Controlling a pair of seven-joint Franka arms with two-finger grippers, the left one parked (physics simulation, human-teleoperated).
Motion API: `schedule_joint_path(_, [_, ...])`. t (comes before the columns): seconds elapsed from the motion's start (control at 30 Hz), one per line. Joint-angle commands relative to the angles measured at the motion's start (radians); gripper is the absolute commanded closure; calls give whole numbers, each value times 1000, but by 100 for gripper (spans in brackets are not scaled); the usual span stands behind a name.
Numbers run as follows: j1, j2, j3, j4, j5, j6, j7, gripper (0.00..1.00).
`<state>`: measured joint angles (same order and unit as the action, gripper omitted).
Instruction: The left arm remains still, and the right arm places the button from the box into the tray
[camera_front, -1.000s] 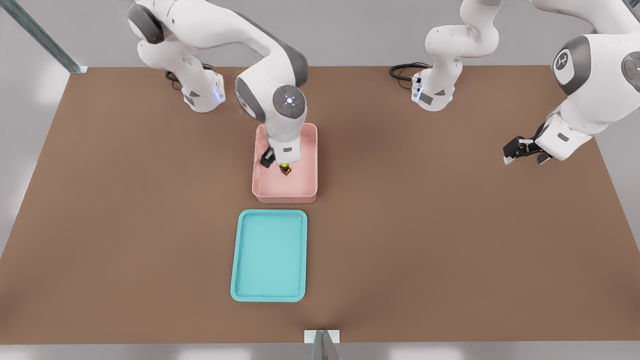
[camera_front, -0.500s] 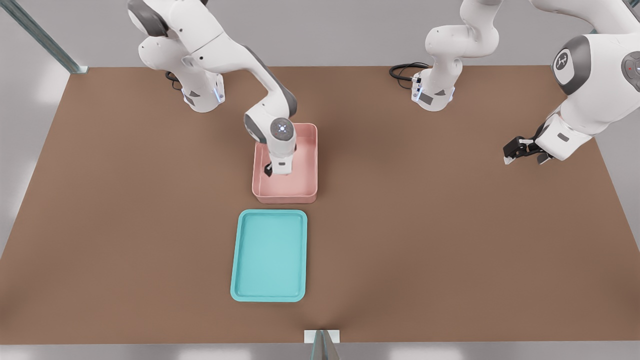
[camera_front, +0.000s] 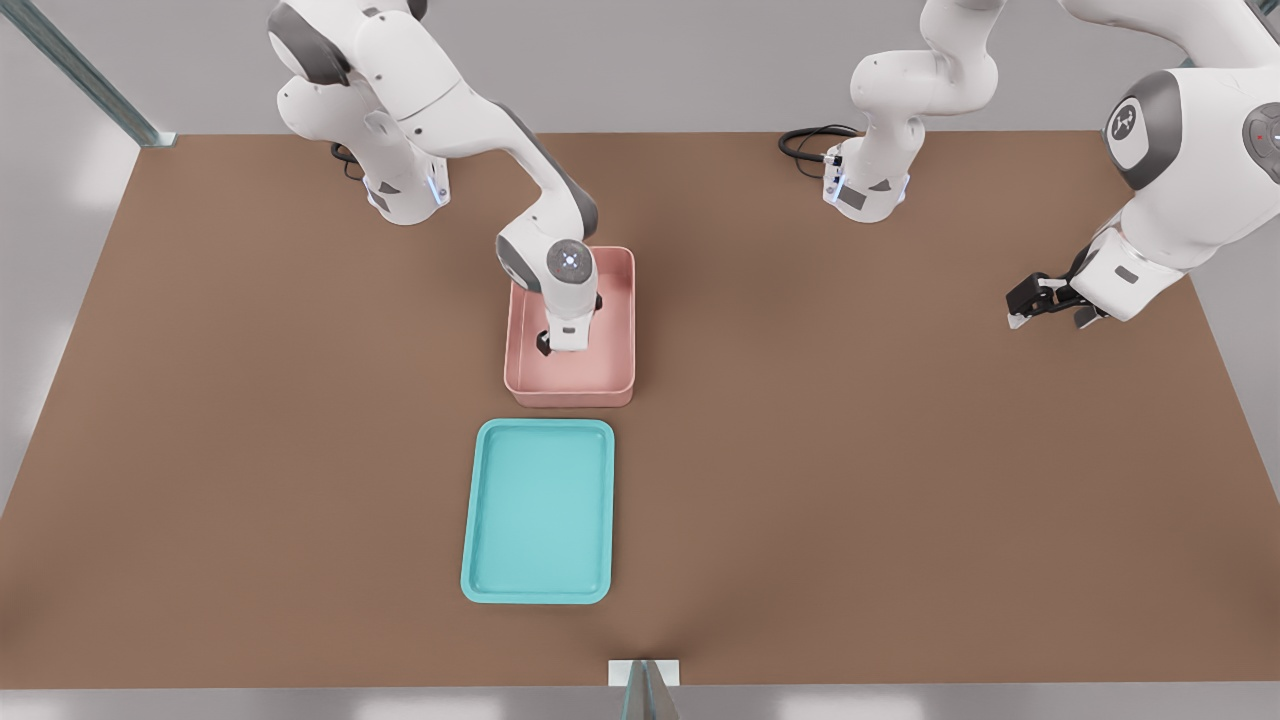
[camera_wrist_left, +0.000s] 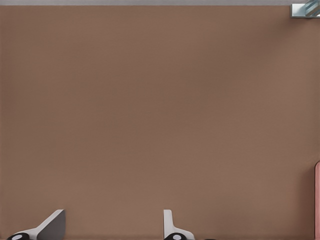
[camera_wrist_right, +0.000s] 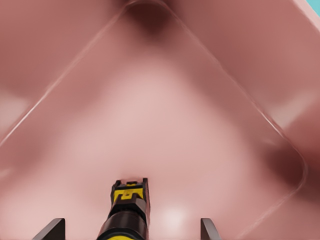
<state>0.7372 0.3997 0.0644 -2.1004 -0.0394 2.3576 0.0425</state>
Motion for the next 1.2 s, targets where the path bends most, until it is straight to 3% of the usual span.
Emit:
schedule_joint_path(0.0, [-1,1,0,0,0,9,54,0])
schedule_joint_path(0.37, [4,44,0,0,0,31,43,0])
schedule_joint_path(0.43, [5,44,0,0,-1,31,43,22])
schedule_joint_path(0.87, [5,53,0,-13,0,29,43,21])
schedule_joint_path(0.93, [7,56,0,-12,0,31,43,28])
schedule_joint_path(1.1, [5,62,0,-10,0,48,-49,29])
schedule_joint_path(1.17, [5,62,0,-10,0,46,-49,37])
